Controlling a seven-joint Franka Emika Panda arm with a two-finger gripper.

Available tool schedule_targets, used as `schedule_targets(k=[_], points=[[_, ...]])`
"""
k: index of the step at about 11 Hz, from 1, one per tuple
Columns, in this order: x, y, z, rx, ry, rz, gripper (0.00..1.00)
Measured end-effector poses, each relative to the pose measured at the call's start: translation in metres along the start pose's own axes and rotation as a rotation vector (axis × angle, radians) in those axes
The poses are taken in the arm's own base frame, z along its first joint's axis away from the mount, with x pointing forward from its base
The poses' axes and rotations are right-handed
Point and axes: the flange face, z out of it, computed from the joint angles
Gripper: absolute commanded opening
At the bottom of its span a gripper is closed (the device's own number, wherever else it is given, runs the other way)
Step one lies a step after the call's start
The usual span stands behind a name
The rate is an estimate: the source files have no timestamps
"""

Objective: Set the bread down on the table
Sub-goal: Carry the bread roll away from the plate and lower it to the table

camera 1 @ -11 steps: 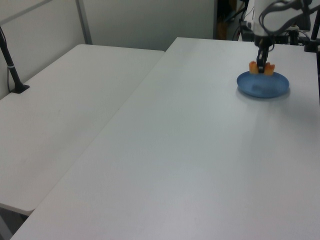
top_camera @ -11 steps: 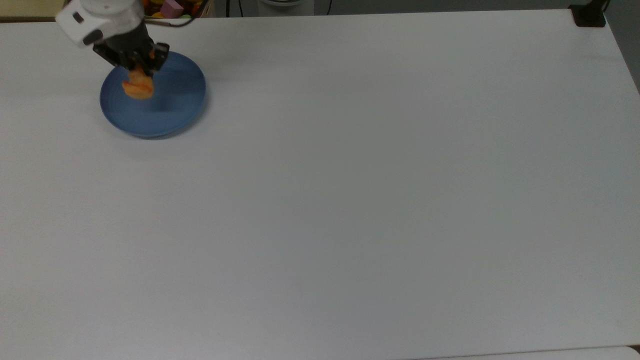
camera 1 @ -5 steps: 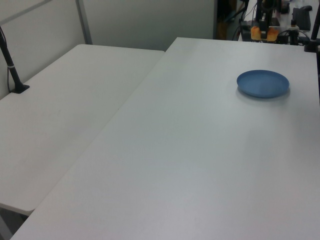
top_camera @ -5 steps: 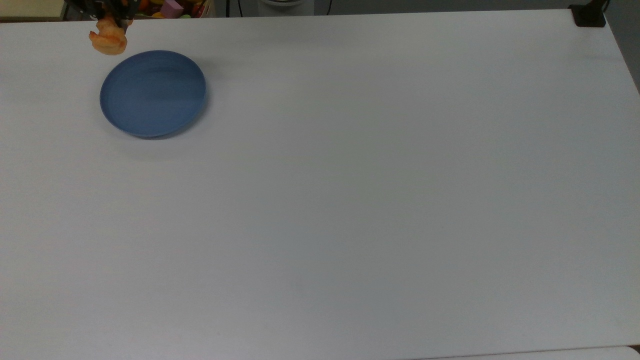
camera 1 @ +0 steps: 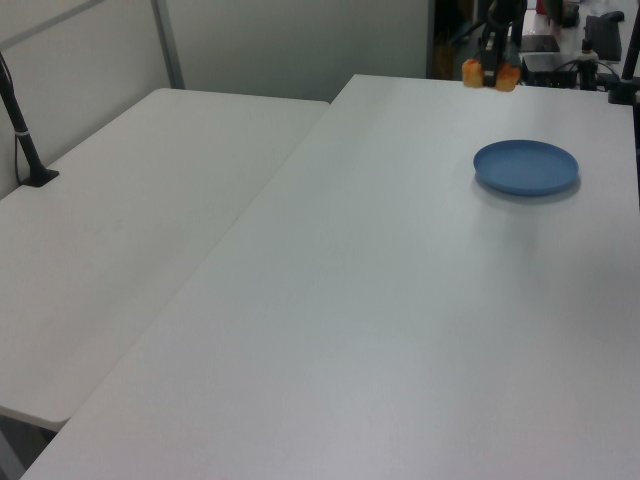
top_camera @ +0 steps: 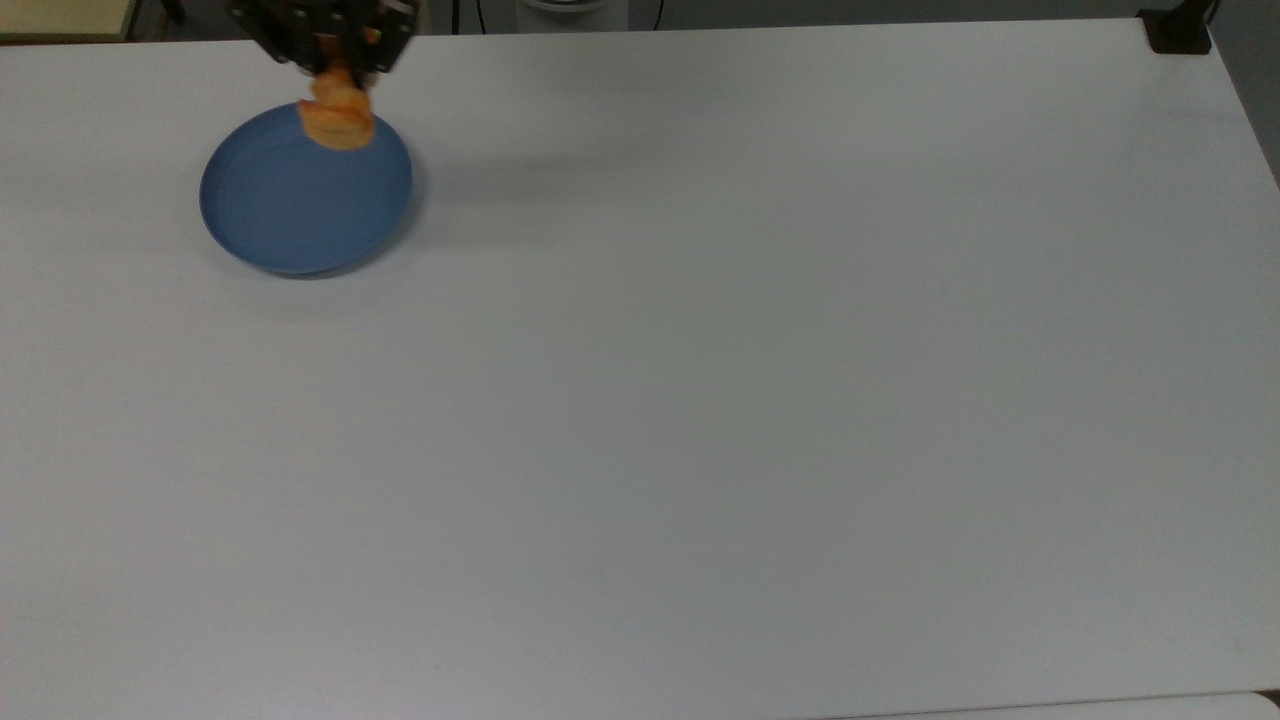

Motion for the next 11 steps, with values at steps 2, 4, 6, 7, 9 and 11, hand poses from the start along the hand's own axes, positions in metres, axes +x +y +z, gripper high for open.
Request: schedule_targets(k=[2,4,6,7,9,11], points=[[0.017,-0.058,-0.002,0.025,0.01,-0.005,0.28],[0.034,-0.111,0.001,0.06,0.013,0.0,0.29],[0.054,-0.153,0.011,0.079,0.024,-0.028,0.32],[0.067,-0.172,0.018,0.084,0.048,-0.027,0.32],[0.096,-0.2,0.034,0.091,0.138,0.007,0.32],[0.12,-0.212,0.059,0.099,0.214,0.037,0.32]])
